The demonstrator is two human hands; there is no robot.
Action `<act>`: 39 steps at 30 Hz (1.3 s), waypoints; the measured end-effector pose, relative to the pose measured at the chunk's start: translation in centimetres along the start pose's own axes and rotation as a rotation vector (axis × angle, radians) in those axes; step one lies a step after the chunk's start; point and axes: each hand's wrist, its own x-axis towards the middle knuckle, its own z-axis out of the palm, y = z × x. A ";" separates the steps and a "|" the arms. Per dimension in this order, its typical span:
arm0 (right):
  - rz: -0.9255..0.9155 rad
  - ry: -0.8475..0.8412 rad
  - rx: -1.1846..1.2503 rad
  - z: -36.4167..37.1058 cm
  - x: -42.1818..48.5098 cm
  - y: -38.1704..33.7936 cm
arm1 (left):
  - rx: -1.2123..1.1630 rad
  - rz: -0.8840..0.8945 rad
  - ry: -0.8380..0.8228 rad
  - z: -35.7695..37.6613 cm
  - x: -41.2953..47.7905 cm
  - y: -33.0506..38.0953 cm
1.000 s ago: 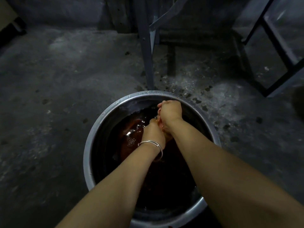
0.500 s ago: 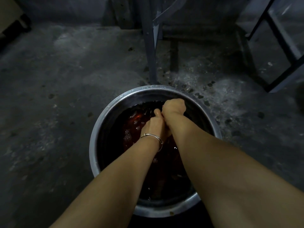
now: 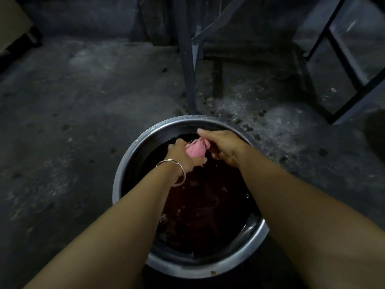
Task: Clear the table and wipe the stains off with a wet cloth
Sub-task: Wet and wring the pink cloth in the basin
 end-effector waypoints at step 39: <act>-0.165 -0.007 -0.120 0.6 -8.3 -11.5 | -0.579 -0.038 0.090 -6.2 -7.4 9.7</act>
